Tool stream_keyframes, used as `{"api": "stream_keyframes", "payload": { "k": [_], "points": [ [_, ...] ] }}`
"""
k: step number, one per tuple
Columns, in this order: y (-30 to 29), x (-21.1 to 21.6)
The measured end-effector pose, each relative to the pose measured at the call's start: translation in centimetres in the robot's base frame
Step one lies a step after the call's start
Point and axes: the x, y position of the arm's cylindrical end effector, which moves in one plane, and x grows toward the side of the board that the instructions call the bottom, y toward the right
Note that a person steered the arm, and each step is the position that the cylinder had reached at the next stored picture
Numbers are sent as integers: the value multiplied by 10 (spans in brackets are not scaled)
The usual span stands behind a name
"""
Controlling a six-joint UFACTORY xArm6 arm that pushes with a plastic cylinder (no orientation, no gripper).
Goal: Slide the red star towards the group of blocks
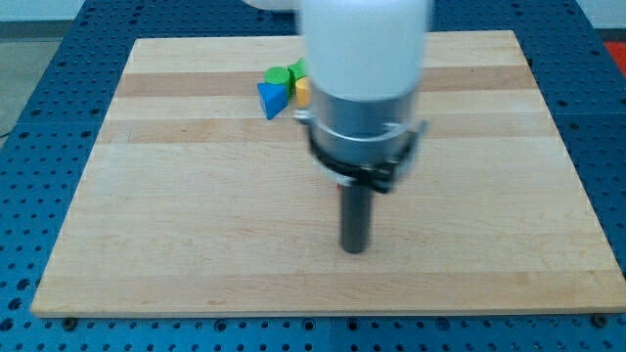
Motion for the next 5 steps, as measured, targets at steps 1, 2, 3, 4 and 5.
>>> {"api": "stream_keyframes", "payload": {
  "k": [1, 2, 3, 4, 5],
  "points": [
    [33, -17],
    [43, -56],
    [15, -78],
    [-76, -83],
    [-126, -83]
  ]
}}
